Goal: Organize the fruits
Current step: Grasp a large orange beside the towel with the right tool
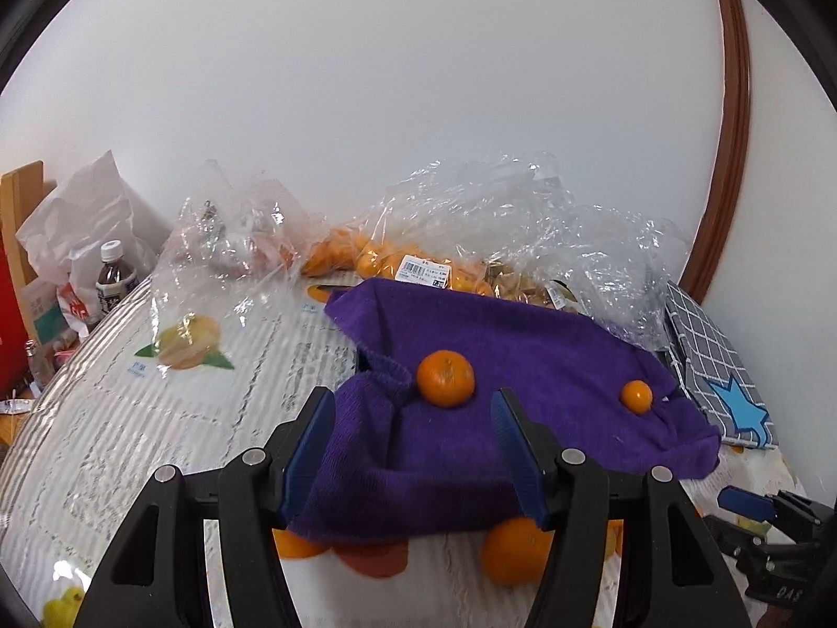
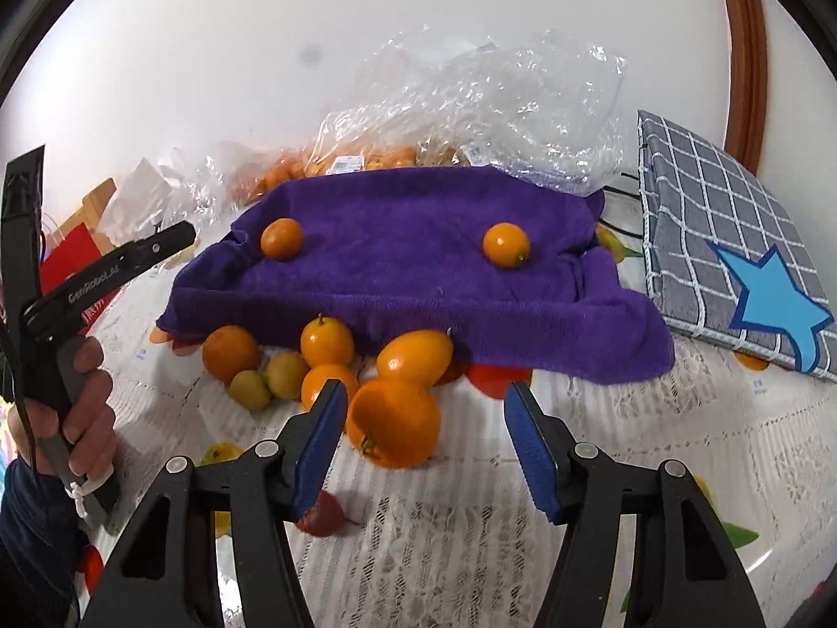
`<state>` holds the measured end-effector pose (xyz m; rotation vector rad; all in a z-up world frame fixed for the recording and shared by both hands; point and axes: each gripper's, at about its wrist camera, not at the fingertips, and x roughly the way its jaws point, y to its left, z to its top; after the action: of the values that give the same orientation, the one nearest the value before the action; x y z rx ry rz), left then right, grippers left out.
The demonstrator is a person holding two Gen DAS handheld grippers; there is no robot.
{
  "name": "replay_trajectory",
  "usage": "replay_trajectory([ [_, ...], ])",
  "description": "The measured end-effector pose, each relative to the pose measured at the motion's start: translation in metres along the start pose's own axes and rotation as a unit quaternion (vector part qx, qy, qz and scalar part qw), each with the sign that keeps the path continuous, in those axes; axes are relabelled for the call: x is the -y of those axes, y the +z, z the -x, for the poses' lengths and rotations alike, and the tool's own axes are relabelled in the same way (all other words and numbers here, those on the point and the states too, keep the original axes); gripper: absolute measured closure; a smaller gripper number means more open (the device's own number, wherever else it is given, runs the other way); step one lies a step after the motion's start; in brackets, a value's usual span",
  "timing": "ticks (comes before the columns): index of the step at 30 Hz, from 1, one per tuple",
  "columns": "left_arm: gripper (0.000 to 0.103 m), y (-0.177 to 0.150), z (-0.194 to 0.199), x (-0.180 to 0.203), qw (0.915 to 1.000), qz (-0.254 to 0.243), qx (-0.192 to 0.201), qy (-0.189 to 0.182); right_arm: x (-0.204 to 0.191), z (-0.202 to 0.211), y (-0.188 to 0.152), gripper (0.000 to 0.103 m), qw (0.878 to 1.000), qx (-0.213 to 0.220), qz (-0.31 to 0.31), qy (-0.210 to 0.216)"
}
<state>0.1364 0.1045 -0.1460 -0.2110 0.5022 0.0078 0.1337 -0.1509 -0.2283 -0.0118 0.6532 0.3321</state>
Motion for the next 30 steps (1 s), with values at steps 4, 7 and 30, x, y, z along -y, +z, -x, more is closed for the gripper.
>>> replay_trajectory([
  [4,0.043,-0.006,0.007,-0.001,1.0,0.001,-0.007,-0.003,0.0,0.006,0.0,0.043,1.0,0.011,0.005,0.013],
  [7,0.042,-0.01,0.008,0.0,0.9999,0.0,-0.017,-0.004,0.001,0.006,0.004,0.044,1.0,0.01,0.008,0.014],
  [30,0.04,-0.034,0.001,0.016,0.9876,-0.006,-0.109,-0.113,-0.001,-0.026,-0.006,0.061,0.997,-0.037,0.059,0.037],
])
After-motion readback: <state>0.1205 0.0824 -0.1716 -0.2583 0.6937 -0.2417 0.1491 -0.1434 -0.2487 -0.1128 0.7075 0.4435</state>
